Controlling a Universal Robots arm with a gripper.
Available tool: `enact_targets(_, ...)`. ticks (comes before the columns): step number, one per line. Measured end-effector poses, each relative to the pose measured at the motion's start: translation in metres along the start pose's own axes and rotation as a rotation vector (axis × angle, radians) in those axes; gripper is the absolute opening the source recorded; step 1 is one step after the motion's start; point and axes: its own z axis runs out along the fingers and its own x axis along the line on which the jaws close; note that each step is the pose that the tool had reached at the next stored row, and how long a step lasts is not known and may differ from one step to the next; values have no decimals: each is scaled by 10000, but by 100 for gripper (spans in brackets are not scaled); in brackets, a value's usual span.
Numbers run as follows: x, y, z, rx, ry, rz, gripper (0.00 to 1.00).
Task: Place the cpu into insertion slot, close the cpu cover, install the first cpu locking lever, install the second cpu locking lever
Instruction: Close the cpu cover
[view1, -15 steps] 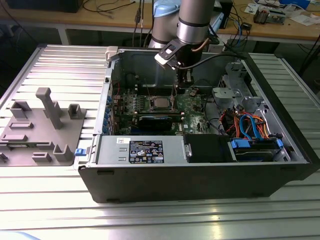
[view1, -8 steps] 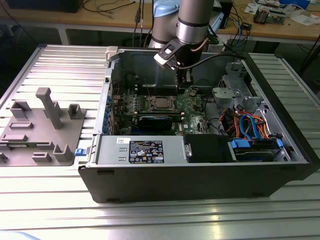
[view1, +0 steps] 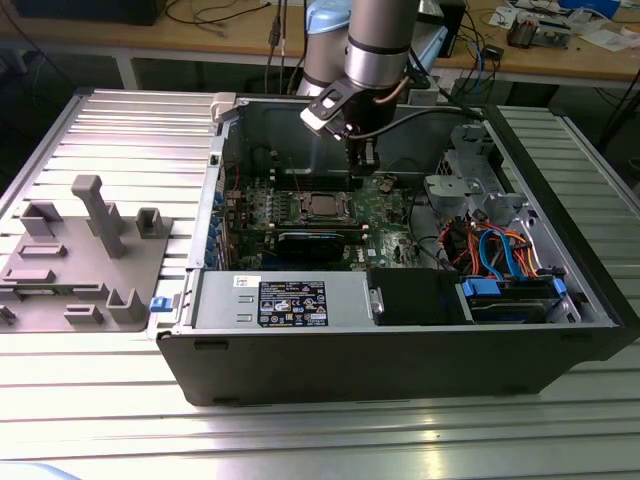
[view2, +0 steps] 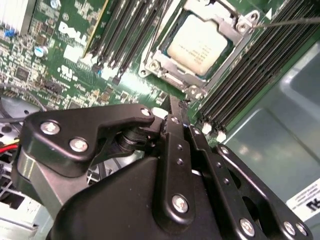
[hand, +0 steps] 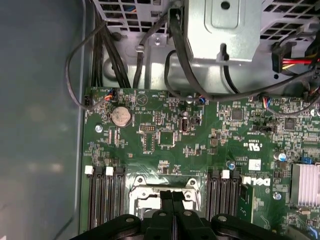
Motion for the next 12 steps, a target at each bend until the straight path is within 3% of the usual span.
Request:
enact_targets(7, 6, -108, 20, 34, 3, -2, 11)
enact_targets(12, 18, -306, 98, 52, 3, -4, 11)
